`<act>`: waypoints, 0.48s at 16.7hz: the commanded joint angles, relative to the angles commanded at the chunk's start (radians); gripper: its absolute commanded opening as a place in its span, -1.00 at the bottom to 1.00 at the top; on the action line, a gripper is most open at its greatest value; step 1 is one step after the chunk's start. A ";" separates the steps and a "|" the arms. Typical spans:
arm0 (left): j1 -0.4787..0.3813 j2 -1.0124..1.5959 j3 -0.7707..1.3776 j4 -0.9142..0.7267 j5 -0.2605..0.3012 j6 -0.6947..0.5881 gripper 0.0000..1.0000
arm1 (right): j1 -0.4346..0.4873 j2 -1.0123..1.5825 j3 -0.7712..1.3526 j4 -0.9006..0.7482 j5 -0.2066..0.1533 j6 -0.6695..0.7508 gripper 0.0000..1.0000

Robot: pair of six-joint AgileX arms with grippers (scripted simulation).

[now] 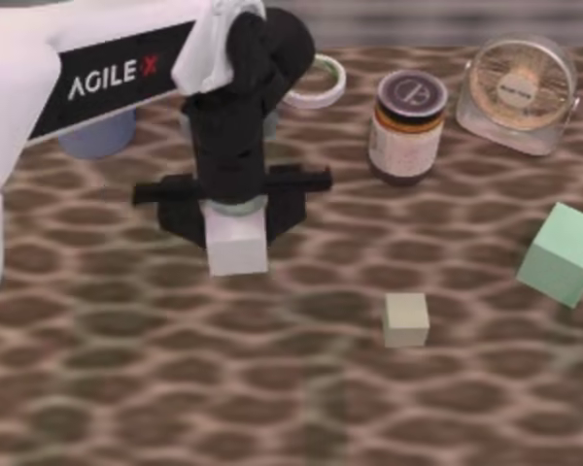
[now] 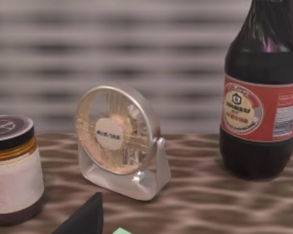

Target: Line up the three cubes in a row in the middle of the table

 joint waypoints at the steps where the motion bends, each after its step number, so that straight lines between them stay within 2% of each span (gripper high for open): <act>1: -0.064 0.022 0.043 -0.021 -0.001 -0.038 -1.00 | 0.000 0.000 0.000 0.000 0.000 0.000 1.00; 4: -0.195 0.069 0.146 -0.068 -0.003 -0.129 -1.00 | 0.000 0.000 0.000 0.000 0.000 0.000 1.00; 8: -0.232 0.083 0.178 -0.083 -0.004 -0.159 -1.00 | 0.000 0.000 0.000 0.000 0.000 0.000 1.00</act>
